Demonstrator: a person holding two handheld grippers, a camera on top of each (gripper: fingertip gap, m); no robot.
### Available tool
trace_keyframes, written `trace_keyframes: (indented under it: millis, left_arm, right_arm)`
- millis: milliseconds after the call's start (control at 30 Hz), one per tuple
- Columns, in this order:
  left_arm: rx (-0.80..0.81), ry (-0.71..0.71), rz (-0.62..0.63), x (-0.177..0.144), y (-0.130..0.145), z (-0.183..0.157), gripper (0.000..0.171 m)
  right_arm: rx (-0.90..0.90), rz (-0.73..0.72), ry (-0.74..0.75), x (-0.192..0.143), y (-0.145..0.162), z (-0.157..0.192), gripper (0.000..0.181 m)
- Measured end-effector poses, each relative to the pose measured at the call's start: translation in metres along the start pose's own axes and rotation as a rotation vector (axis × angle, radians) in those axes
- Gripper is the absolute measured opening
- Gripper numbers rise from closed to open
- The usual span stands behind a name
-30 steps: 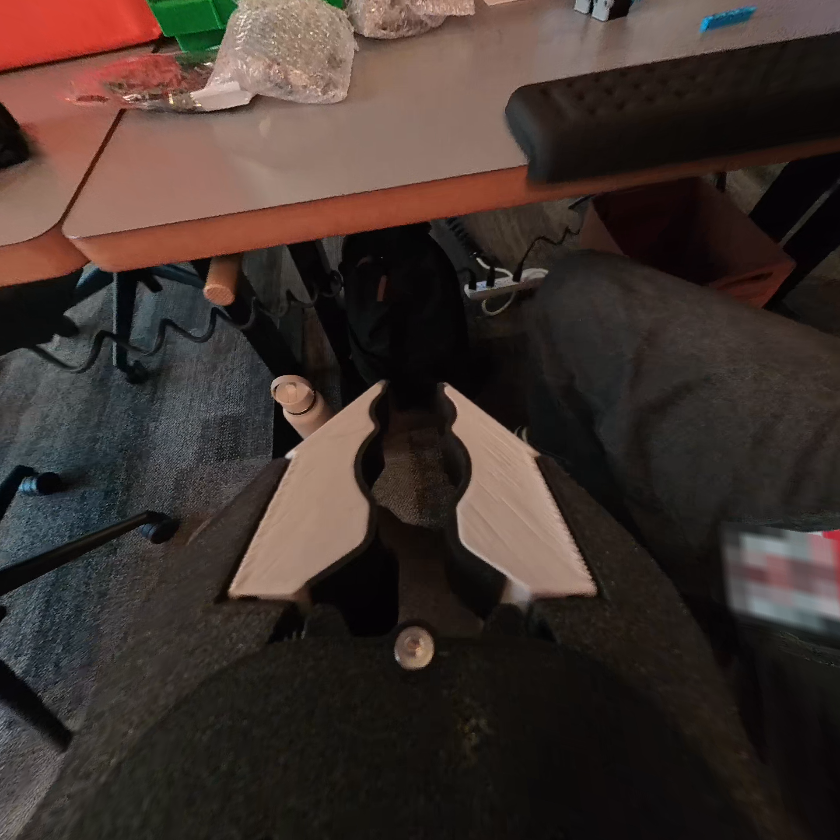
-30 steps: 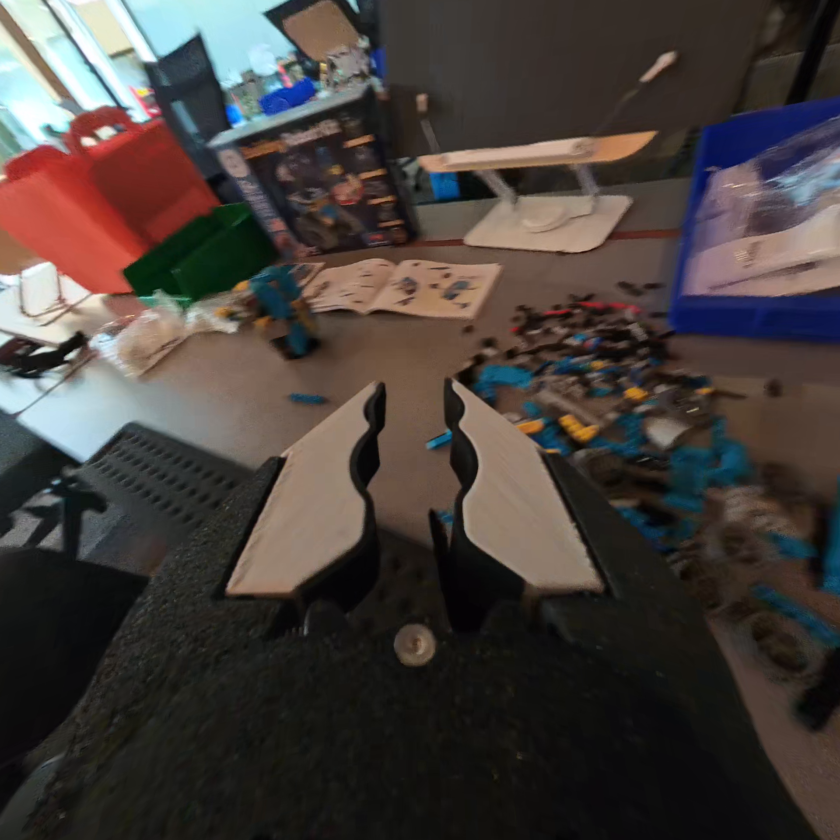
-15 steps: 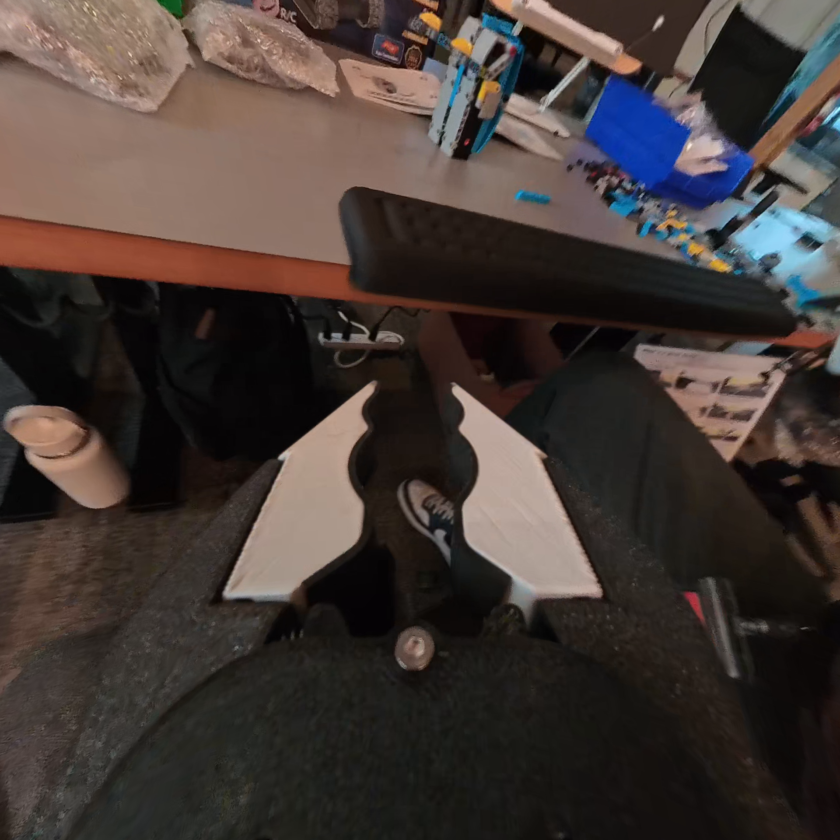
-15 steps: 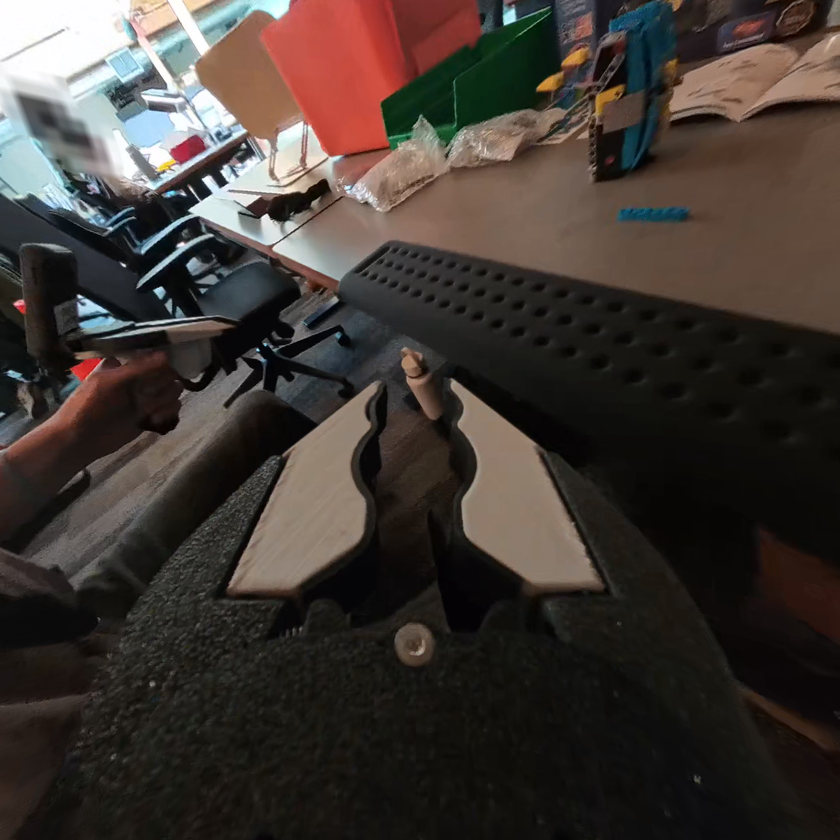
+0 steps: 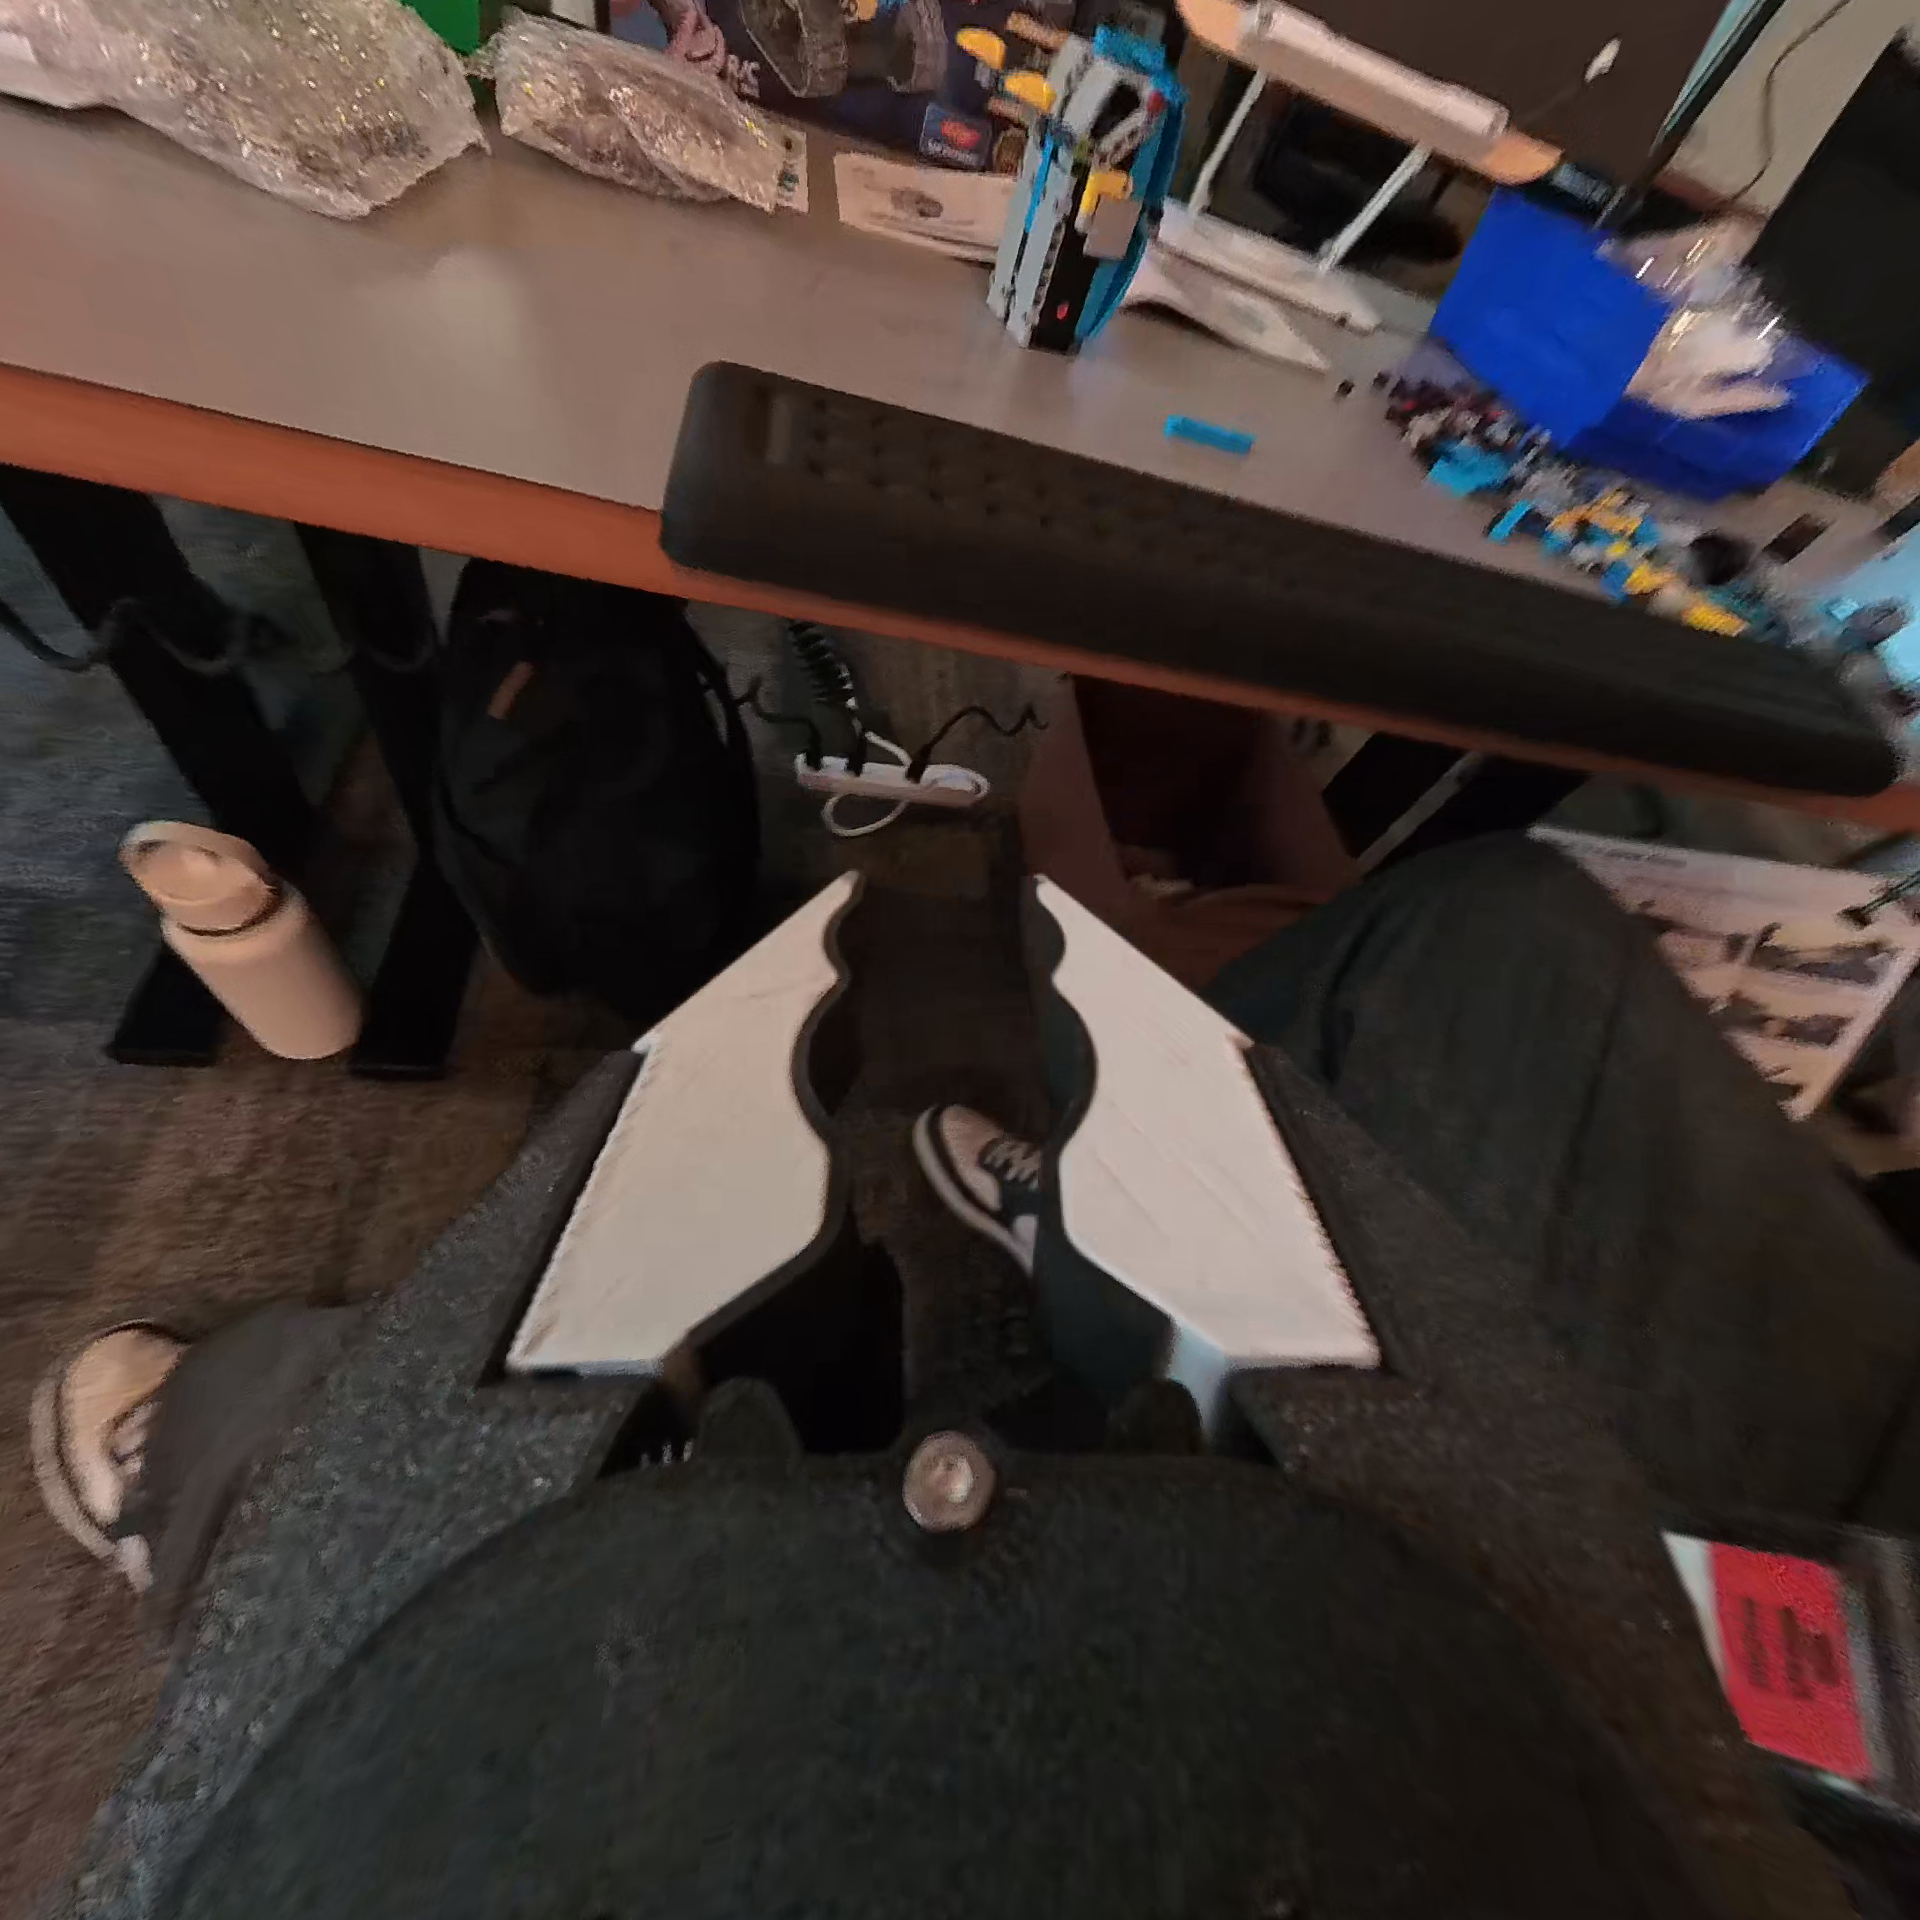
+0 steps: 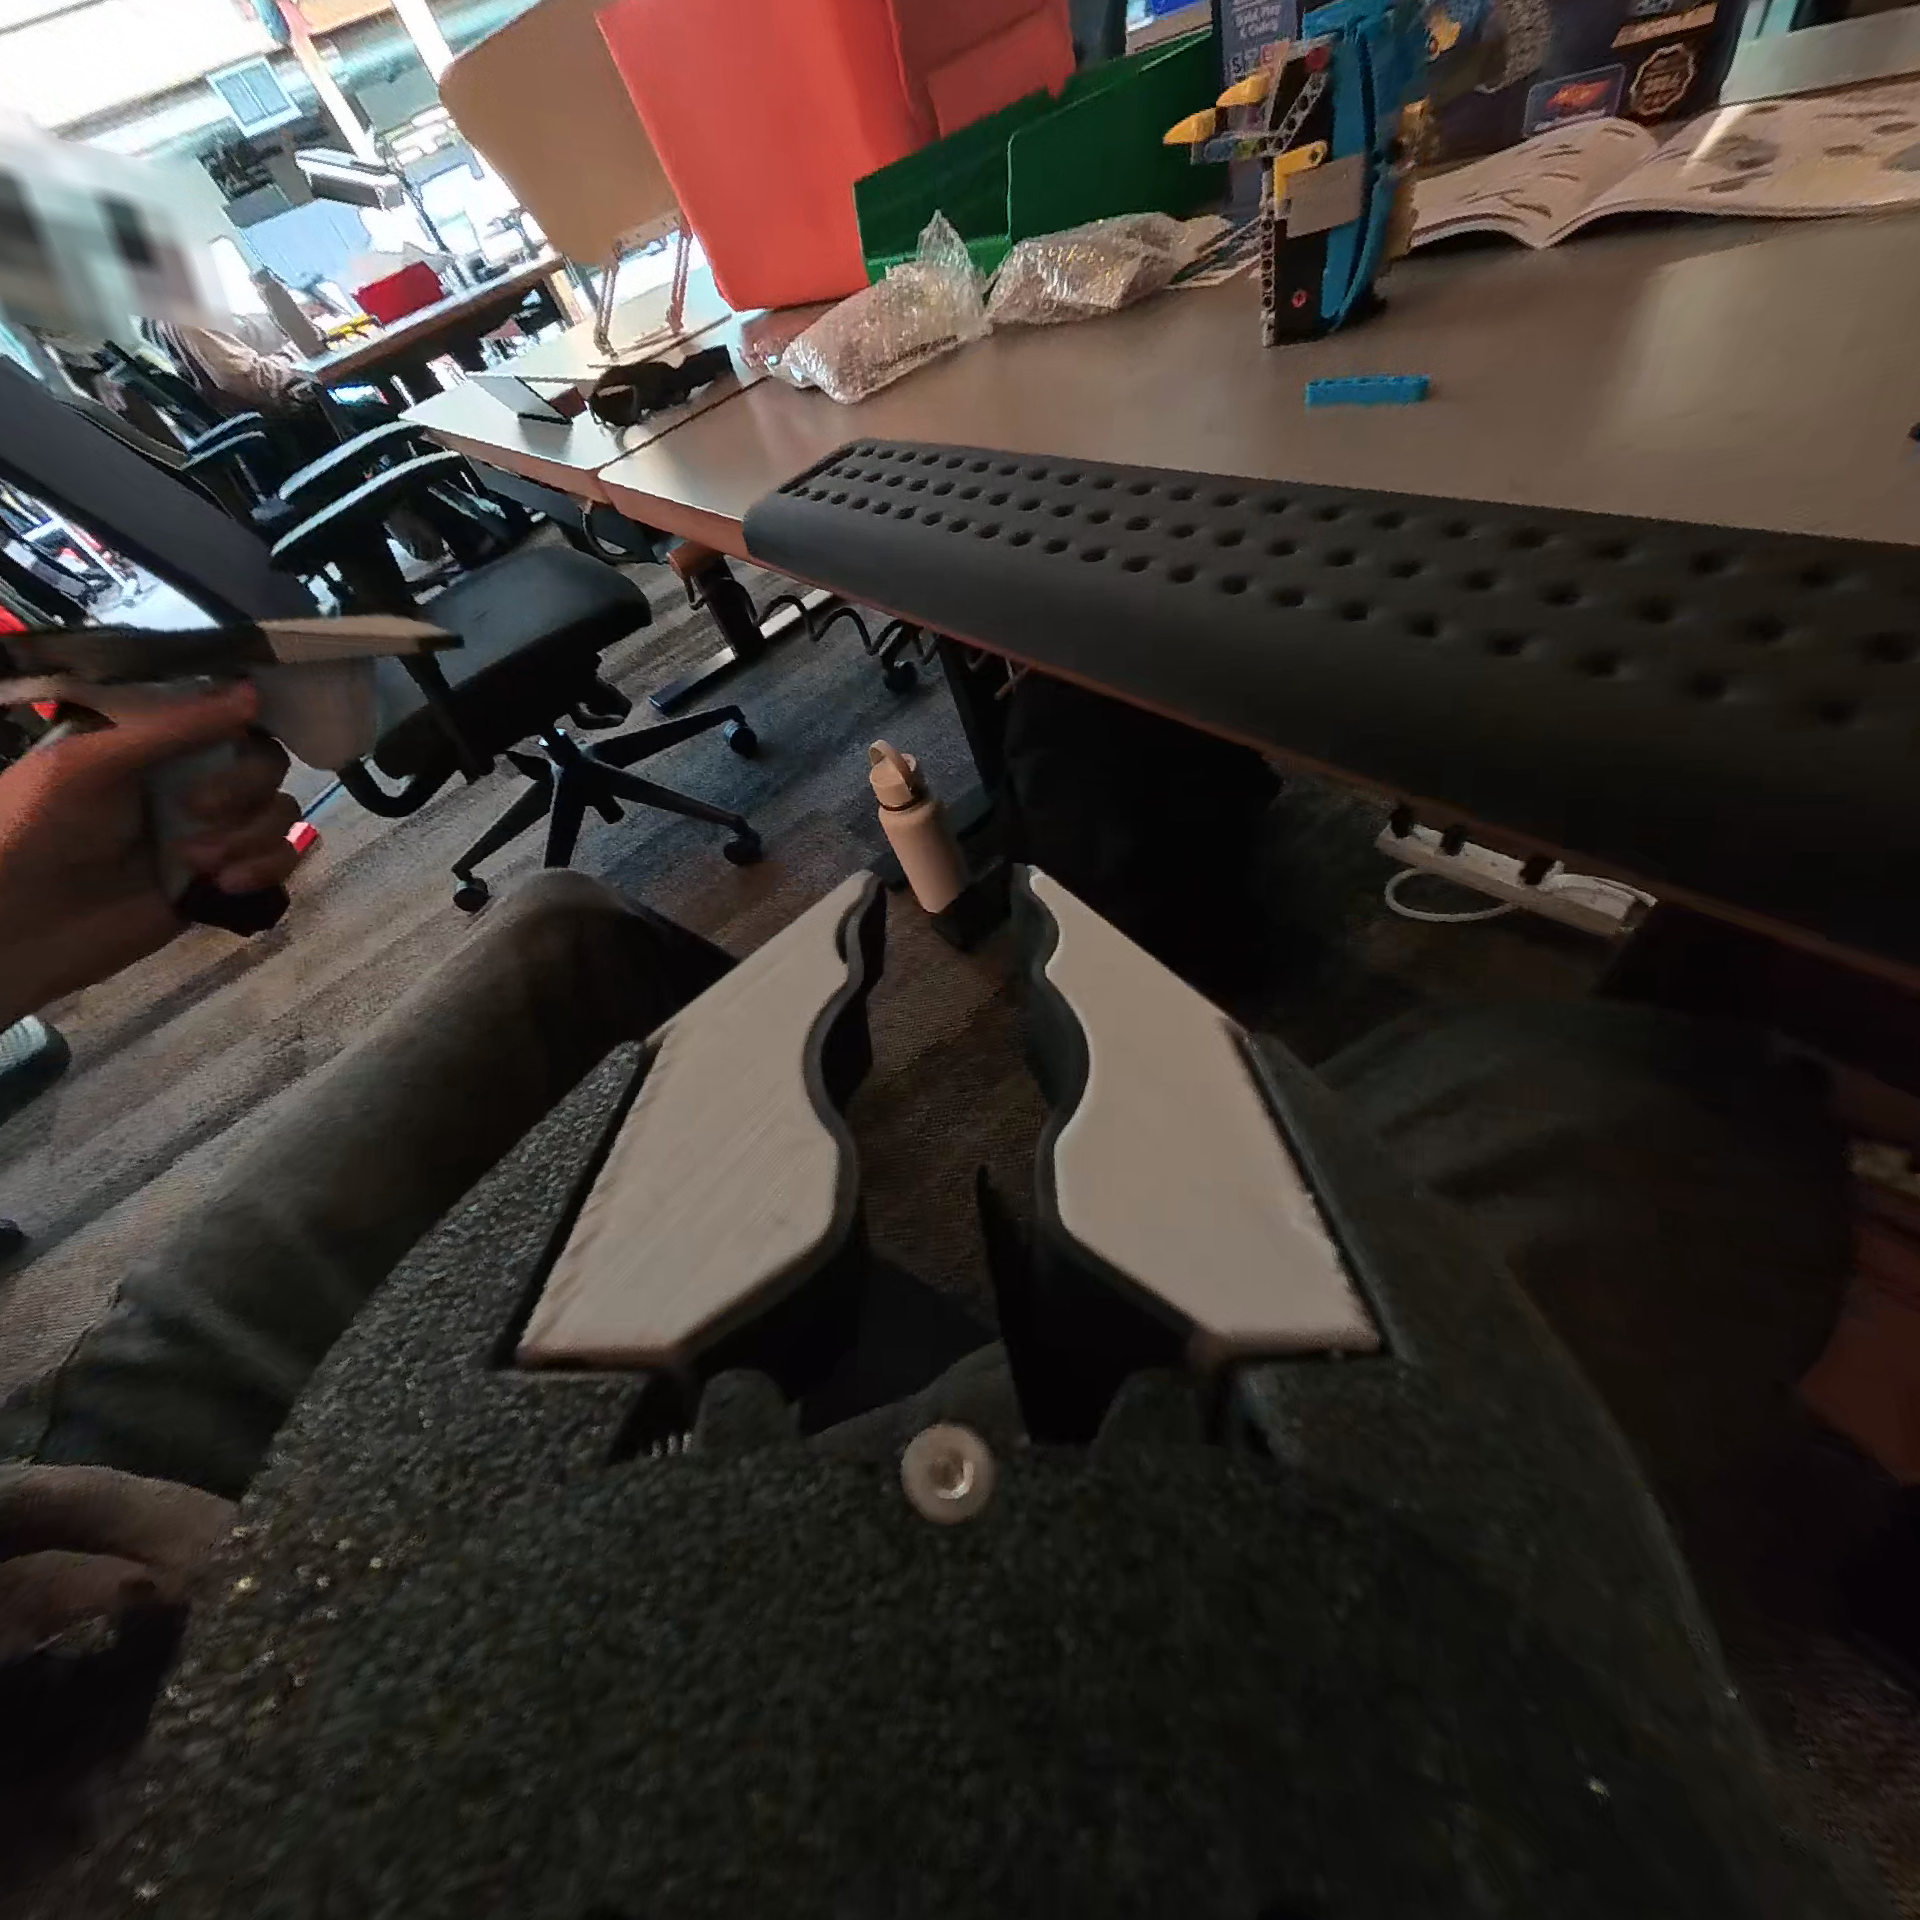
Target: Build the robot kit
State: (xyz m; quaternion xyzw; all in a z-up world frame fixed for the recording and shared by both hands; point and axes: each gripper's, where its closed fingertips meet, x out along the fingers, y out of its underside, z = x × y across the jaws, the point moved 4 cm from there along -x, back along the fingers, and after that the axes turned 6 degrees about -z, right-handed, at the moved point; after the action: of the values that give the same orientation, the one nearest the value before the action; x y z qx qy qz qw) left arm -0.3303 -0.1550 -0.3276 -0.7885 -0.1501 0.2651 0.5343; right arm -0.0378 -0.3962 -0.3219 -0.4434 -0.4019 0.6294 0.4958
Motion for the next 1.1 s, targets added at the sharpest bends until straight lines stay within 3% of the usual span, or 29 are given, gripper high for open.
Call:
trace_keyframes:
  millis: [400,600,867,1100]
  left_arm:
    - [0.301,-0.072,0.056,0.011,0.012,-0.023,0.029]
    - [0.258,-0.06,0.037,0.0,0.006,-0.027,0.03]
    - [0.246,-0.284,0.015,-0.067,0.009,0.013,0.033]
    - [0.162,-0.507,-0.006,-0.145,0.023,0.048,0.034]
  right_arm:
    - [0.078,-0.042,0.007,-0.013,-0.007,-0.013,0.024]
    - [0.087,-0.02,0.003,-0.005,-0.002,-0.01,0.024]
    - [0.004,0.023,-0.09,0.034,-0.003,0.017,0.024]
    - [-0.01,0.073,-0.309,0.101,-0.001,0.066,0.024]
